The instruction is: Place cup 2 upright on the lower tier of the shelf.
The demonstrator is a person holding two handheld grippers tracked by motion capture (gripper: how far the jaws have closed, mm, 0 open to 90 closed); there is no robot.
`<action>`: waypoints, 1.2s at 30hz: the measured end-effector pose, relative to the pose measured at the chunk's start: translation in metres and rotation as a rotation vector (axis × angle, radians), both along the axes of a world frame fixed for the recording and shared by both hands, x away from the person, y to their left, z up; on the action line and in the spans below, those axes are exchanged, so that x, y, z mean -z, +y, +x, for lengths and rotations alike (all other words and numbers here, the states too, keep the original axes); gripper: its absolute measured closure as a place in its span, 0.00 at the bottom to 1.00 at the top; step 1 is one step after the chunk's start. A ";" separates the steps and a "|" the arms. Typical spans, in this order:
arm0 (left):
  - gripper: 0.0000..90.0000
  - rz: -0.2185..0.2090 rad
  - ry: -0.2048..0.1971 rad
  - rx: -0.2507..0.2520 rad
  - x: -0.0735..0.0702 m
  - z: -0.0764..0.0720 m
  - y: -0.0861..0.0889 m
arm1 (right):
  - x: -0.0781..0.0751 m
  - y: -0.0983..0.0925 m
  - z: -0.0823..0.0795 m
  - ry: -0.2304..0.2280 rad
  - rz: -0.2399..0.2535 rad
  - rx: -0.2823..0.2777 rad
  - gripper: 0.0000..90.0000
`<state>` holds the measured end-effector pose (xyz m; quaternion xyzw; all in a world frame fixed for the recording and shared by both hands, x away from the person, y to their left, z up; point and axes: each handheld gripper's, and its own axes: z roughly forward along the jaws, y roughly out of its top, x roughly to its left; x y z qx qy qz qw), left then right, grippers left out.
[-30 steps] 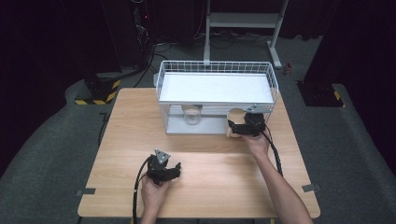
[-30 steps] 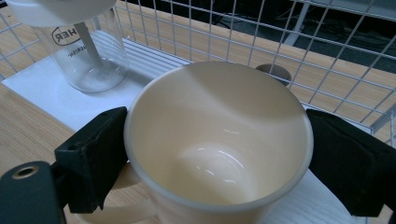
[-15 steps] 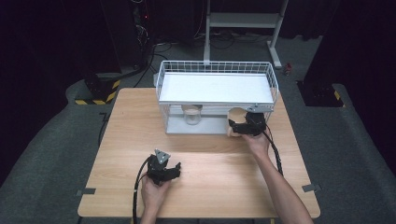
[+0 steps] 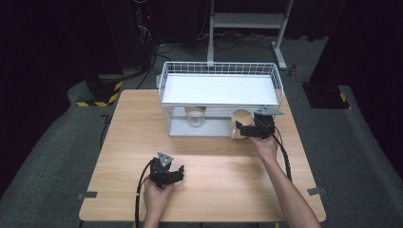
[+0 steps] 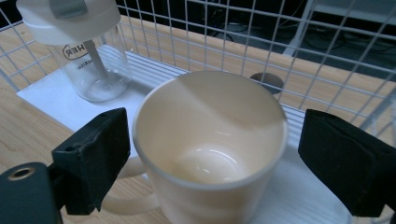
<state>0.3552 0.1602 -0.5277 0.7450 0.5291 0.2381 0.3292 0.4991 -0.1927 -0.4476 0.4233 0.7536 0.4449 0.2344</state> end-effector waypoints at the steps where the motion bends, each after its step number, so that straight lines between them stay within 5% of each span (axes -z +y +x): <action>1: 0.26 0.000 0.000 0.000 0.000 0.000 0.000 | -0.001 -0.001 -0.003 -0.003 0.003 0.006 0.12; 14: 0.26 0.000 0.000 0.000 0.000 0.000 0.000 | 0.021 -0.011 -0.031 0.045 -0.050 0.055 0.22; 36: 0.26 0.000 0.000 0.000 0.000 0.000 0.000 | 0.047 0.010 -0.017 0.066 -0.086 0.108 0.35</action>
